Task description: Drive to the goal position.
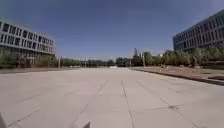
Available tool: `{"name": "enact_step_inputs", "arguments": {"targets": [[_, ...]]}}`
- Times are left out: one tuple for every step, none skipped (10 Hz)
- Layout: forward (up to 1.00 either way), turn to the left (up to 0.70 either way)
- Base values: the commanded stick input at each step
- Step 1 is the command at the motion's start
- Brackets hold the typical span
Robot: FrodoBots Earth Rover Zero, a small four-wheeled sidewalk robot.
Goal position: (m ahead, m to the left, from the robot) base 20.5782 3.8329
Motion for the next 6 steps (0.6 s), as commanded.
{"name": "enact_step_inputs", "arguments": {"targets": [[0.70, 0.00], [0.70, 0.00], [0.70, 0.00], [0.70, 0.00], [0.70, 0.00], [0.70, 0.00]]}}
